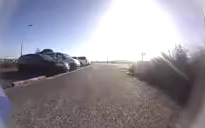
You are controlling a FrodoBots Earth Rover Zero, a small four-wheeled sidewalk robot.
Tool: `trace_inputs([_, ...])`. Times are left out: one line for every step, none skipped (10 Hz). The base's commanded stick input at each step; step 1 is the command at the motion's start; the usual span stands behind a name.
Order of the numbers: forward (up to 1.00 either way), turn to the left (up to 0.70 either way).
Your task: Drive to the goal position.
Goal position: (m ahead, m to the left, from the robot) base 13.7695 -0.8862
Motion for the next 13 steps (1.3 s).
trace_inputs([0.70, 0.00])
trace_inputs([0.70, 0.00])
trace_inputs([0.70, 0.00])
trace_inputs([0.70, 0.00])
trace_inputs([0.70, 0.00])
trace_inputs([0.70, 0.00])
trace_inputs([0.70, 0.00])
trace_inputs([0.70, 0.00])
trace_inputs([0.70, 0.00])
trace_inputs([0.70, 0.00])
trace_inputs([0.70, 0.00])
trace_inputs([0.70, 0.00])
trace_inputs([0.70, 0.00])
